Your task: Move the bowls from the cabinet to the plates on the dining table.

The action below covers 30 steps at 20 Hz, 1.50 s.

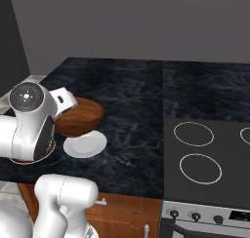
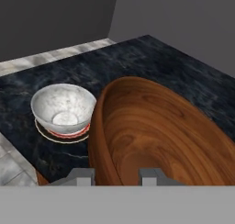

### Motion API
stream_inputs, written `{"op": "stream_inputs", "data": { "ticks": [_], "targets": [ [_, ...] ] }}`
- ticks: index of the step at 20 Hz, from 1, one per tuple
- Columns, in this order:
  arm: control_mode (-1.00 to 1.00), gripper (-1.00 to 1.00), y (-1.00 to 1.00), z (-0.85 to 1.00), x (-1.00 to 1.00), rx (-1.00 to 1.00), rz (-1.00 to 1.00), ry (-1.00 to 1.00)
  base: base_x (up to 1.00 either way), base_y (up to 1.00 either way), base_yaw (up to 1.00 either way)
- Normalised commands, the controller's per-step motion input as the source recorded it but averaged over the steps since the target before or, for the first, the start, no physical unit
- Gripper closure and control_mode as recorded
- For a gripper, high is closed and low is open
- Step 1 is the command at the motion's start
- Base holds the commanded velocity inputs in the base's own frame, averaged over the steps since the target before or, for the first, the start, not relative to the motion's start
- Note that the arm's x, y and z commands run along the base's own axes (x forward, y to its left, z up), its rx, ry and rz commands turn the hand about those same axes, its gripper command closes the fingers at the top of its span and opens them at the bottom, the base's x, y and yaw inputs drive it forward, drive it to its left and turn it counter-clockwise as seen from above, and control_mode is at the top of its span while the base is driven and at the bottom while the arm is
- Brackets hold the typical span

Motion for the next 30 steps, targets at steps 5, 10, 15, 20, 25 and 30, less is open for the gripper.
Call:
{"op": "stream_inputs", "data": {
  "ticks": [5,10,15,20,25,30],
  "targets": [
    [-1.00,1.00,0.16,-0.06,0.00,0.00,0.00,0.00,0.00,0.00,0.00],
    [-1.00,1.00,0.15,0.00,0.00,-0.03,0.00,0.00,0.00,0.00,0.00],
    [-1.00,1.00,0.05,-0.06,0.03,0.00,0.00,0.00,0.00,0.00,0.00],
    [-1.00,1.00,0.00,-0.20,0.25,0.00,0.01,0.00,0.00,0.00,0.00],
    [-1.00,1.00,0.00,-0.36,0.29,0.02,0.03,0.01,0.00,0.00,0.00],
    [-1.00,1.00,0.00,-0.34,0.18,0.01,0.04,0.03,0.00,0.00,0.00]
  ]
}}
